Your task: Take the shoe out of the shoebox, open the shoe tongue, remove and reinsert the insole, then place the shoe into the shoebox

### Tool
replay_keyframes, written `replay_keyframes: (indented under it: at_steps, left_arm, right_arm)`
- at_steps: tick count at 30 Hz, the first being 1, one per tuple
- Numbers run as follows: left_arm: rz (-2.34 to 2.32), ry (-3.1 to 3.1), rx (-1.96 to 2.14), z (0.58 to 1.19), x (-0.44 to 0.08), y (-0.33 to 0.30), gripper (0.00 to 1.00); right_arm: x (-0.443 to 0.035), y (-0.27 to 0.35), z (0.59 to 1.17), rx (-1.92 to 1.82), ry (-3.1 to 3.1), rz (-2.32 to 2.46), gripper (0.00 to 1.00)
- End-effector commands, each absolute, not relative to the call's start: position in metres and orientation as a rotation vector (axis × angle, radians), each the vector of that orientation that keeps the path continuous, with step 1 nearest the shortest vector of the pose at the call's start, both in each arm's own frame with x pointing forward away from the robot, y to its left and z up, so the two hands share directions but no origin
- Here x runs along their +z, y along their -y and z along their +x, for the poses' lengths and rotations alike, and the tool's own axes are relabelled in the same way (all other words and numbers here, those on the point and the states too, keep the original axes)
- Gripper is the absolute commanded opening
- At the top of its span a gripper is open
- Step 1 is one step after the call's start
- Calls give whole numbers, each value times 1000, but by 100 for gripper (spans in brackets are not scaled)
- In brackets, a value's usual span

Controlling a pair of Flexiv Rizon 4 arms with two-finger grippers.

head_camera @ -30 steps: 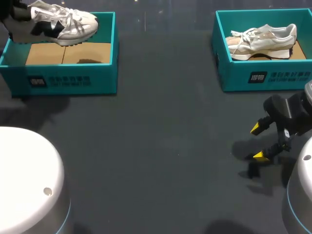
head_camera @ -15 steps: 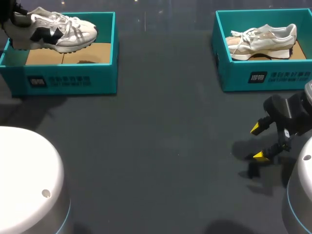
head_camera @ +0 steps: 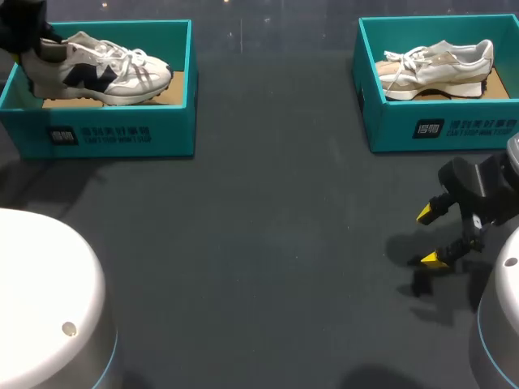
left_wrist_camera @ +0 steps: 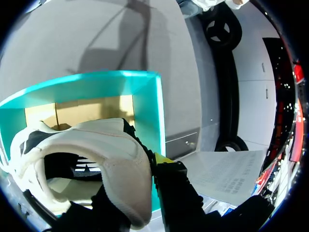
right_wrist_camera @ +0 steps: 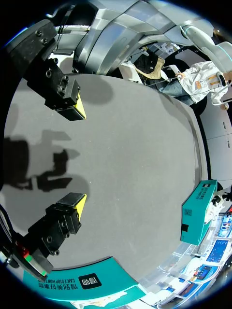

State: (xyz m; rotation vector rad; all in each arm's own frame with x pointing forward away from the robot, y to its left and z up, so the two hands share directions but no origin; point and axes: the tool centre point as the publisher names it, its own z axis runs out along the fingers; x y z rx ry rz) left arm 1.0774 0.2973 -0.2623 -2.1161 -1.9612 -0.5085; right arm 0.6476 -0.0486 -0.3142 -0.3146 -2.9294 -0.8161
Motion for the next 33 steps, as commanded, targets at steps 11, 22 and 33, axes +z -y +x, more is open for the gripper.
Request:
replay_keyframes:
  at_steps: [11,22,33]
  left_arm:
    - [-2134,1905,-441,1079,-291,-296,0]
    - [-2177,1863,-452,1059,-308,-284,0]
    - [-2149,1856,-464,1057,-326,-278,0]
  right_arm:
    - [-314,49,646,-815,2932,-315,100]
    - [-314,49,646,-815,2932,-315,100]
    - [-314,49,646,-815,2932,-315,100]
